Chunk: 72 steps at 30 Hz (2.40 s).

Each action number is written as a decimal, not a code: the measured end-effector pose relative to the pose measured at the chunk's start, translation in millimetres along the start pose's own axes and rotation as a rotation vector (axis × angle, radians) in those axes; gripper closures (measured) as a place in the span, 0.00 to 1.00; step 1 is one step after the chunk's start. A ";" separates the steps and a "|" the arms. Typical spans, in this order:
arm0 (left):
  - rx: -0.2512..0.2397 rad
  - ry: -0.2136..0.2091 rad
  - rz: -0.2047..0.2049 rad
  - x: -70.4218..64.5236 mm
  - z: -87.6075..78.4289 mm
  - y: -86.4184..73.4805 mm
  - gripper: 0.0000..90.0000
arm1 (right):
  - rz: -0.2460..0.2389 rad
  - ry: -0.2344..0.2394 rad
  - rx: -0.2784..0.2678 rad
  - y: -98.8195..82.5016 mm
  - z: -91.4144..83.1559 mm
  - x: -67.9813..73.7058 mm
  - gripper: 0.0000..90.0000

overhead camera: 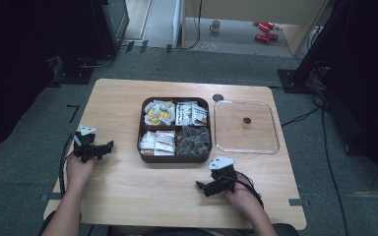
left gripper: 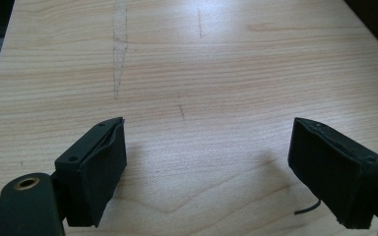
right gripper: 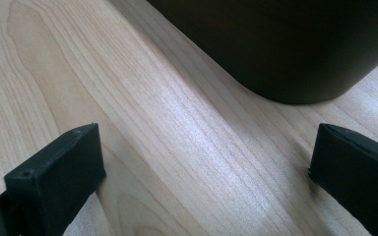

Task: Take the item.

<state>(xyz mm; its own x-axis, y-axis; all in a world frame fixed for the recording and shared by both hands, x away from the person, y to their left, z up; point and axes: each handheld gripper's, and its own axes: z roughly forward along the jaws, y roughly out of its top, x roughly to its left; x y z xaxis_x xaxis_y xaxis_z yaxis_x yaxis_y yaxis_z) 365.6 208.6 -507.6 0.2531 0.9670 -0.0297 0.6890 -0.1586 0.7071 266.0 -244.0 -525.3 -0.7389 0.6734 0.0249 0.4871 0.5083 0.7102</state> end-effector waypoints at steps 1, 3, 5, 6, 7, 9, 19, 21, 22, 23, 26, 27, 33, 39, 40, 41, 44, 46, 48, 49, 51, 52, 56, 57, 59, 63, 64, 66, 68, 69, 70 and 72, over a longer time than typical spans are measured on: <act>-0.003 0.002 0.000 -0.6 -0.2 0.3 0.17 | 0.000 0.000 0.000 0.0 0.0 0.0 0.00; 0.000 0.010 0.010 -2.6 -0.7 0.8 0.17 | 0.001 0.000 0.001 0.0 0.0 0.1 0.00; 0.012 0.016 0.021 -4.8 0.2 0.7 0.17 | 0.000 0.000 0.000 0.0 0.0 0.0 0.00; 0.023 0.020 0.032 -7.1 0.7 1.1 0.17 | 0.000 0.000 0.000 0.0 0.0 0.0 0.00; 0.025 0.016 0.037 -8.2 0.6 1.4 0.17 | 0.000 0.000 0.000 0.0 0.0 0.0 0.00; 0.014 0.000 0.051 -11.1 -0.9 2.3 0.17 | 0.001 0.000 0.000 0.0 0.0 0.1 0.00; -0.021 -0.127 0.075 -16.0 -9.0 4.3 0.17 | 0.000 0.000 0.001 0.0 -0.1 0.0 0.00; -0.042 -0.131 0.087 -18.2 -11.7 6.8 0.19 | 0.000 0.000 0.001 0.1 0.0 0.0 0.00; -0.045 -0.136 0.088 -18.6 -12.4 7.5 0.19 | 0.000 0.000 0.001 0.1 0.0 0.0 0.00; -0.046 -0.145 0.089 -19.2 -13.0 8.3 0.19 | 0.000 0.000 0.001 0.1 0.0 0.0 0.00; -0.037 -0.157 0.094 -20.8 -13.6 9.7 0.27 | 0.000 0.000 0.001 0.1 0.0 0.1 0.00; -0.042 -0.165 0.100 -21.6 -14.1 10.0 0.27 | 0.000 0.000 0.001 0.1 0.0 0.1 0.00; -0.032 -0.179 0.099 -25.7 -17.9 15.0 0.29 | -0.001 0.000 0.001 0.1 0.0 0.0 0.00; -0.038 -0.199 0.147 -35.8 -23.0 20.9 0.32 | 0.000 0.000 0.001 0.2 0.1 0.1 0.00; -0.038 -0.204 0.147 -36.8 -23.4 21.9 0.32 | -0.001 -0.001 0.001 0.2 0.2 0.1 0.00; -0.038 -0.205 0.149 -37.8 -24.0 23.3 0.33 | 0.000 0.000 0.001 0.2 0.2 0.2 0.00; -0.043 -0.202 0.157 -41.2 -26.5 28.5 0.34 | -0.001 -0.001 0.001 0.2 0.2 0.1 0.00; -0.056 -0.202 0.160 -43.5 -28.4 31.7 0.35 | 0.000 0.000 0.001 0.2 0.2 0.2 0.00; -0.071 -0.212 0.172 -45.8 -29.9 34.4 0.37 | -0.001 -0.001 0.001 0.2 0.2 0.1 0.00; -0.076 -0.222 0.178 -46.9 -30.7 35.9 0.37 | 0.000 -0.001 0.001 0.2 0.2 0.1 0.00; -0.081 -0.237 0.186 -49.0 -32.3 38.9 0.38 | 0.000 -0.001 0.001 0.2 0.2 0.1 0.00; -0.084 -0.241 0.186 -49.9 -32.6 39.9 0.38 | 0.000 -0.001 0.001 0.2 0.2 0.1 0.00; -0.088 -0.252 0.208 -55.4 -35.5 46.0 0.40 | -0.001 -0.001 0.001 0.2 0.2 0.1 0.00; -0.089 -0.259 0.206 -56.5 -35.8 47.7 0.39 | -0.001 0.000 0.000 0.2 0.2 0.1 0.00; -0.095 -0.279 0.199 -58.8 -36.3 51.2 0.40 | 0.000 -0.001 0.001 0.2 0.2 0.1 0.00; -0.097 -0.297 0.208 -64.5 -37.0 56.5 0.42 | -0.001 0.000 0.001 0.2 0.2 0.1 0.00; -0.099 -0.304 0.208 -65.4 -36.9 57.1 0.42 | -0.001 0.000 0.001 0.2 0.2 0.1 0.00; -0.097 -0.321 0.214 -67.2 -37.1 59.0 0.43 | -0.001 -0.001 0.001 0.2 0.2 0.1 0.00; -0.091 -0.335 0.219 -68.2 -37.3 60.5 0.45 | -0.001 -0.001 0.001 0.2 0.2 0.1 0.00; -0.093 -0.342 0.221 -69.2 -37.3 61.5 0.46 | -0.001 0.000 0.001 0.2 0.2 0.1 0.00; -0.092 -0.351 0.218 -70.1 -36.9 62.5 0.47 | -0.001 -0.001 0.001 0.2 0.2 0.1 0.00; -0.090 -0.364 0.218 -72.0 -36.0 64.4 0.49 | 0.001 0.000 0.001 0.2 0.2 0.2 0.00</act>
<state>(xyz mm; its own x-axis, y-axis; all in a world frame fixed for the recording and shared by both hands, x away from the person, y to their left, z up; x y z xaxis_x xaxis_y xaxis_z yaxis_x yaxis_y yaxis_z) 367.3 136.0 -434.6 0.6206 0.7766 -0.1087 0.5351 -0.3180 0.7827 266.0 -243.6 -525.2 -0.7385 0.6738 0.0258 0.4885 0.5083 0.7092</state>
